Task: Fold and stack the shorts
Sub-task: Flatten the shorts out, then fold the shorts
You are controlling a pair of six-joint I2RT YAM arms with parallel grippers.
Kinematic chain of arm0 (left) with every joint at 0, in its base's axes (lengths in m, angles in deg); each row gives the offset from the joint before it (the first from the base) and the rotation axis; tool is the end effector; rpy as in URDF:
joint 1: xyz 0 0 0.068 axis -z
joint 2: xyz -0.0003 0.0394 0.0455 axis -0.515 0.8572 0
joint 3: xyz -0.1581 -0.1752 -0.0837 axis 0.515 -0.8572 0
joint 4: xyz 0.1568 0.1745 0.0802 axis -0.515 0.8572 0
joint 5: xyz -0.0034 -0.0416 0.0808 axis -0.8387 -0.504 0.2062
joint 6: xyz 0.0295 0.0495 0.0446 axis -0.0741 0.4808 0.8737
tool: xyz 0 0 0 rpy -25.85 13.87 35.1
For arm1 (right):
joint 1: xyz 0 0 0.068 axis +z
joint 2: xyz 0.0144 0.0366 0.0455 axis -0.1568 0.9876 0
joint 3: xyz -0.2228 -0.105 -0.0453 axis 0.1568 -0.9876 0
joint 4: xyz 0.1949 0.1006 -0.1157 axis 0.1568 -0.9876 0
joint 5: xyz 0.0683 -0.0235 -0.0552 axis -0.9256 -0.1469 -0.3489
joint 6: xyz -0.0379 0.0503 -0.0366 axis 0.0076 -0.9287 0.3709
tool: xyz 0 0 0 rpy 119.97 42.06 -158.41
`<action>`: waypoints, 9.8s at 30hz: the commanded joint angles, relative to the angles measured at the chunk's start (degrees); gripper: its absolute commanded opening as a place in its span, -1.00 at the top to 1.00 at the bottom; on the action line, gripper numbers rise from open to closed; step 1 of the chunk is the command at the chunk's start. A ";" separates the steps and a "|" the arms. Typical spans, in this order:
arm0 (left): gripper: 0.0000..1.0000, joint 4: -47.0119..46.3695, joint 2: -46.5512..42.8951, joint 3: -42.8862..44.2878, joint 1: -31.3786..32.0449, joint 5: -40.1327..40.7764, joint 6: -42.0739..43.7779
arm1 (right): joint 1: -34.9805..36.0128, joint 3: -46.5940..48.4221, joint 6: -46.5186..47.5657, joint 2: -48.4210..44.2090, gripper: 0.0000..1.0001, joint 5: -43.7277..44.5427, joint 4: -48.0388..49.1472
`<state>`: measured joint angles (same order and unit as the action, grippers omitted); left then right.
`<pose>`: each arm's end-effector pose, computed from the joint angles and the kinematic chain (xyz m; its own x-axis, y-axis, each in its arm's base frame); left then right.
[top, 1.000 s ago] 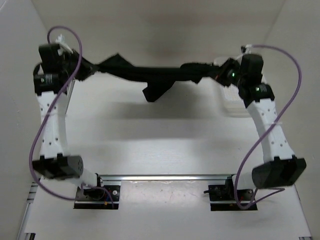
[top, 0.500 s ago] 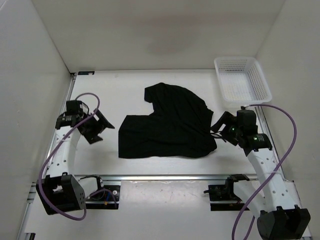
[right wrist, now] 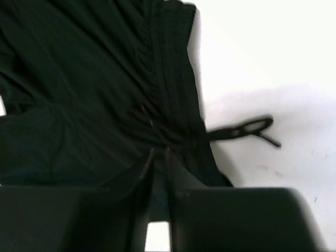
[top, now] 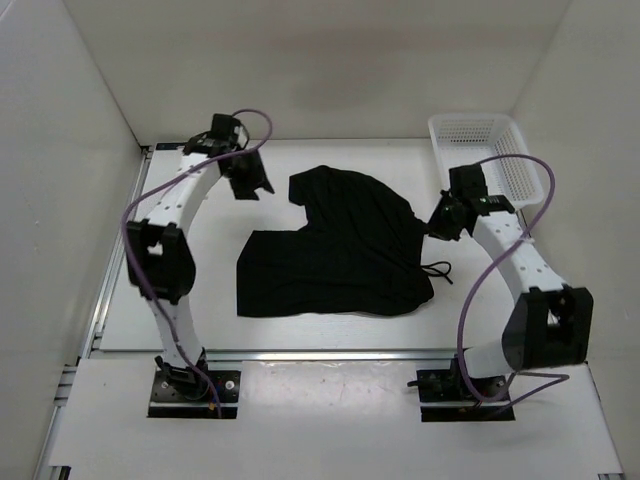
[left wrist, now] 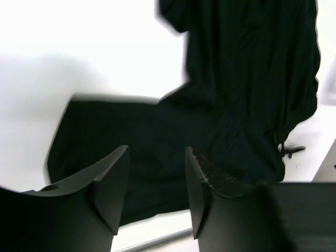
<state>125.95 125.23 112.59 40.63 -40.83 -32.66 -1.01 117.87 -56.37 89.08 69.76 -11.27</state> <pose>0.3758 -0.0787 0.2598 -0.8886 -0.3142 -0.3342 -0.1584 0.8940 -0.4191 0.2894 0.0374 0.2421 -0.7172 0.4375 -0.5424 0.3269 0.8986 0.2925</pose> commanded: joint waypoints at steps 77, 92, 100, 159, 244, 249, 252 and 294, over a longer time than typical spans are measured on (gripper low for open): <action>0.05 5.22 14.68 11.08 2.06 10.45 -1.06 | 8.86 32.08 6.17 42.52 1.00 13.90 -2.27; -0.32 11.12 42.42 43.64 2.06 9.24 -1.68 | 9.39 35.06 6.17 44.81 1.00 13.36 -3.94; 0.80 7.43 45.24 45.83 2.59 0.97 -1.59 | 9.39 36.12 6.70 45.34 1.00 13.89 -4.47; -0.21 7.97 36.47 34.86 5.14 26.19 -4.74 | 9.39 36.65 6.70 43.58 1.00 14.42 -5.53; -0.99 0.66 27.33 57.53 -3.56 19.87 2.54 | 10.09 50.04 9.69 35.77 -0.90 19.61 -1.75; -0.97 1.71 12.39 39.10 -4.18 20.39 3.68 | 10.09 35.09 7.93 22.07 -0.71 15.57 -1.22; -0.75 3.21 0.18 20.45 -4.18 19.34 2.12 | 10.09 21.56 6.00 12.05 -0.43 11.02 -1.22; 0.79 -14.36 -26.03 -58.58 0.92 2.11 -19.61 | -2.03 -15.91 -4.03 11.42 0.80 -15.73 17.96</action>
<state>113.36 100.82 52.47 41.31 -40.48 -51.96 -2.69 101.41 -61.20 101.53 52.41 8.08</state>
